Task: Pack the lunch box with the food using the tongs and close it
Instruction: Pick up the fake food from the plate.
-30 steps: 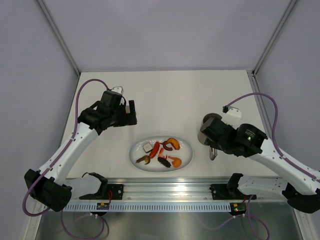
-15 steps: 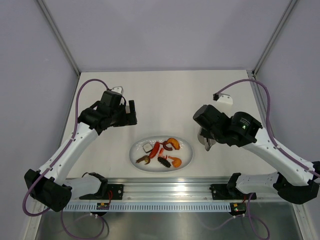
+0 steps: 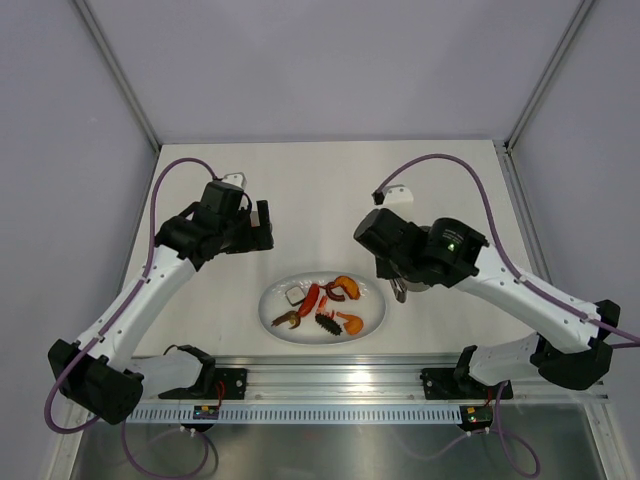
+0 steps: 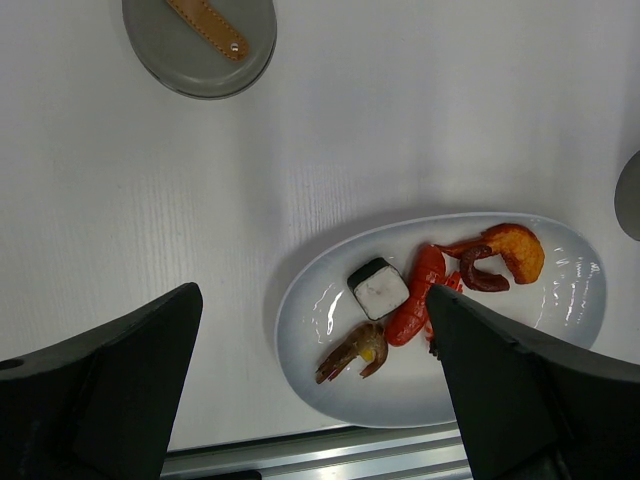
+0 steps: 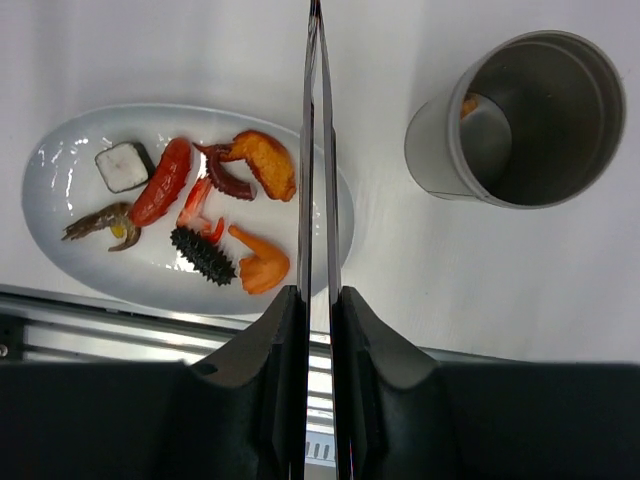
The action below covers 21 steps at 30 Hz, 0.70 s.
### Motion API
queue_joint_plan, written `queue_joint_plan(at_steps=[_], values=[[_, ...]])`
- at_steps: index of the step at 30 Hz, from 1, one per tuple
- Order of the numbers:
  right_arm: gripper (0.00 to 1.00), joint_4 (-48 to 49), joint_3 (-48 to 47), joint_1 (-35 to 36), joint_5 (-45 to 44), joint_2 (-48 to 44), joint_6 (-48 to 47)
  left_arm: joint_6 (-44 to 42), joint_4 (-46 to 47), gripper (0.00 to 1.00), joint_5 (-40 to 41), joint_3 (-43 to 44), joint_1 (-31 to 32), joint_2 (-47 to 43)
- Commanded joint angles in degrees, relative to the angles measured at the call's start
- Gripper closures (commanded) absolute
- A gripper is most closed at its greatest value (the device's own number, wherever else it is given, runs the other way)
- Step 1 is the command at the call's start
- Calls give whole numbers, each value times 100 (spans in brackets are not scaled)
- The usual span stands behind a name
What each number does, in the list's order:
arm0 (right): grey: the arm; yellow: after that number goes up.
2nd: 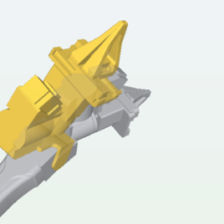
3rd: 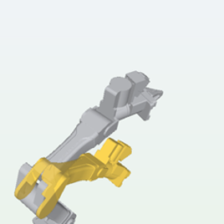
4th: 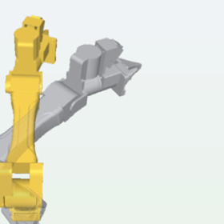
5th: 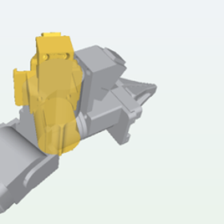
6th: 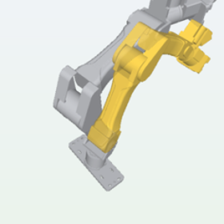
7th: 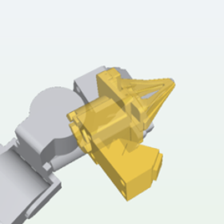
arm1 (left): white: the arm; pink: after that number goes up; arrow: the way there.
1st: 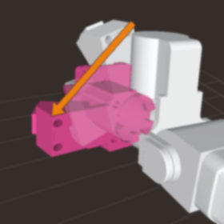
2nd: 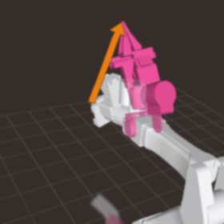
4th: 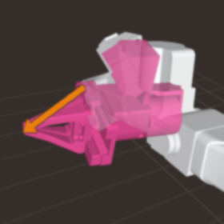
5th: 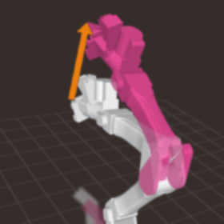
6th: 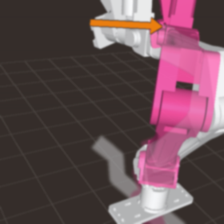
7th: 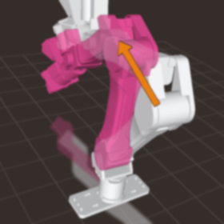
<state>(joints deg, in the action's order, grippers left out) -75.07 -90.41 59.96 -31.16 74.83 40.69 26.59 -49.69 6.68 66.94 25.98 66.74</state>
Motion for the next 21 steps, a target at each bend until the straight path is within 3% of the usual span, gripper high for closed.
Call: queue_joint_plan(at_steps=[1,7,11,16,21], values=[[91,440,14,261,268,242,-395,-31,83,1,114,74,13,-205],[85,634,751,849,672,261,-386,-5,91,1,79,56,4,-232],[80,660,1227,877,1015,33,-325,22,91,1,62,30,13,-258],[64,827,1657,877,1472,-267,-342,66,144,1,27,-23,13,-276],[56,1064,1895,877,1648,-250,-386,83,179,1,-26,-32,13,-249]])
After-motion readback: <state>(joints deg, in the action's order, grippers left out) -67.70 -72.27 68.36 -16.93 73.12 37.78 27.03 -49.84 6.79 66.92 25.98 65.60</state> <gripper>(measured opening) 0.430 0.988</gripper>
